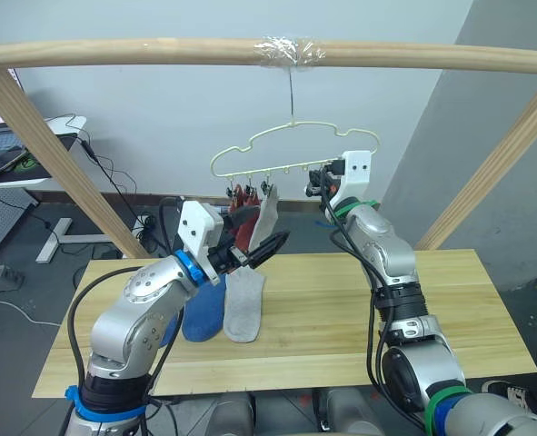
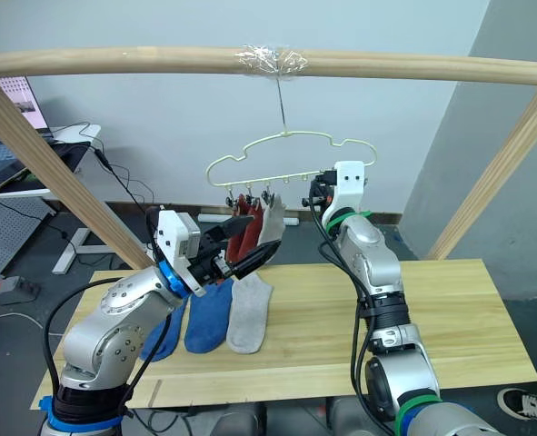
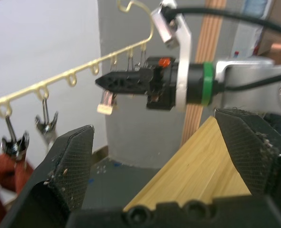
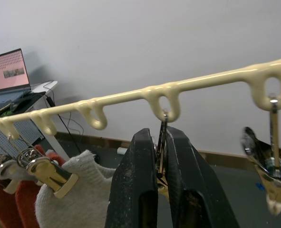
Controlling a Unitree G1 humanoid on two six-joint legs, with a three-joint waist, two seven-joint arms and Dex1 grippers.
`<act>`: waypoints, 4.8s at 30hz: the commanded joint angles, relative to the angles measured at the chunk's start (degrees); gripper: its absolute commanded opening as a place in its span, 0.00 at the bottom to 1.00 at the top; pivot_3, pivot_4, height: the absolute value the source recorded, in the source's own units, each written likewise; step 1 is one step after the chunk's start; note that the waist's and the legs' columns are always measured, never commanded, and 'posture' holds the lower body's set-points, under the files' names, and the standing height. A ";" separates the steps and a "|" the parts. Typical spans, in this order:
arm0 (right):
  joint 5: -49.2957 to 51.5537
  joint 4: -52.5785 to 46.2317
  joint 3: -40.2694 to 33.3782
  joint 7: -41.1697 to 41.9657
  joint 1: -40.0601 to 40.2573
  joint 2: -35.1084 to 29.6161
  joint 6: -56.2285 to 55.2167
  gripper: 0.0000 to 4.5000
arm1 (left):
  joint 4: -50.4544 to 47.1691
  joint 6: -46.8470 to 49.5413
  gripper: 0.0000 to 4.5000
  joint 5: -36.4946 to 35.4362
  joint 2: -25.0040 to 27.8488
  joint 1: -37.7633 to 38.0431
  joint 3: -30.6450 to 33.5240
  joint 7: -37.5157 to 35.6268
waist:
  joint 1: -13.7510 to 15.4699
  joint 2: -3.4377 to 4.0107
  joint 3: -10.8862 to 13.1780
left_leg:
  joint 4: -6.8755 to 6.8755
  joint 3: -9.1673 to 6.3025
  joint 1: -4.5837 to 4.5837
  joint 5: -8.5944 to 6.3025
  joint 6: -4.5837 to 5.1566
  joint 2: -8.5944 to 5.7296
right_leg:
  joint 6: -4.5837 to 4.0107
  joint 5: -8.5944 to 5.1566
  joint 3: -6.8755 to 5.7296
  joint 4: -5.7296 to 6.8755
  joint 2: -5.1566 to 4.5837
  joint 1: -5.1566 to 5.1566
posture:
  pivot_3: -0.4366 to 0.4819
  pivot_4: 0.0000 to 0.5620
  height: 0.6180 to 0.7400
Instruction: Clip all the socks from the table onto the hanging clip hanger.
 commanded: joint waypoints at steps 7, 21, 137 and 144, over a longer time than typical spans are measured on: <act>3.25 -12.42 -0.28 2.25 0.84 -4.26 10.57 0.00 | 29.25 -11.57 1.00 18.43 -3.20 -0.68 -6.88 5.40 | -0.02 0.10 0.04 | -0.01 0.00 0.04 0.00 0.00 0.01 | 0.04 -0.09 0.00 0.03 0.02 0.00 | 0.42 0.26 1.00; 3.62 -16.75 -1.57 -0.70 2.27 -4.07 14.37 0.00 | 58.86 -21.98 1.00 32.09 -6.63 -11.69 -14.18 1.22 | -1.22 0.12 0.05 | -0.03 0.01 0.02 0.00 0.01 0.00 | 0.07 -0.10 0.01 0.03 0.01 0.00 | 0.37 0.27 1.00; 3.21 -41.81 6.41 -1.62 26.74 -18.29 9.63 0.87 | -3.20 -7.02 1.00 4.80 -7.01 9.72 -1.90 -2.49 | -3.01 0.54 0.17 | -0.07 0.01 -0.40 0.01 0.06 0.01 | -0.03 -0.29 -0.05 -0.27 0.00 -0.23 | 0.42 0.25 1.00; -2.74 -36.07 8.20 -3.67 26.71 -12.57 0.47 0.56 | -8.88 -0.95 1.00 0.26 -3.03 8.78 2.38 -0.90 | -1.49 0.47 0.21 | -0.10 -0.02 -0.41 0.01 0.05 0.01 | 0.12 -0.24 -0.07 -0.29 -0.01 -0.23 | 0.46 0.23 1.00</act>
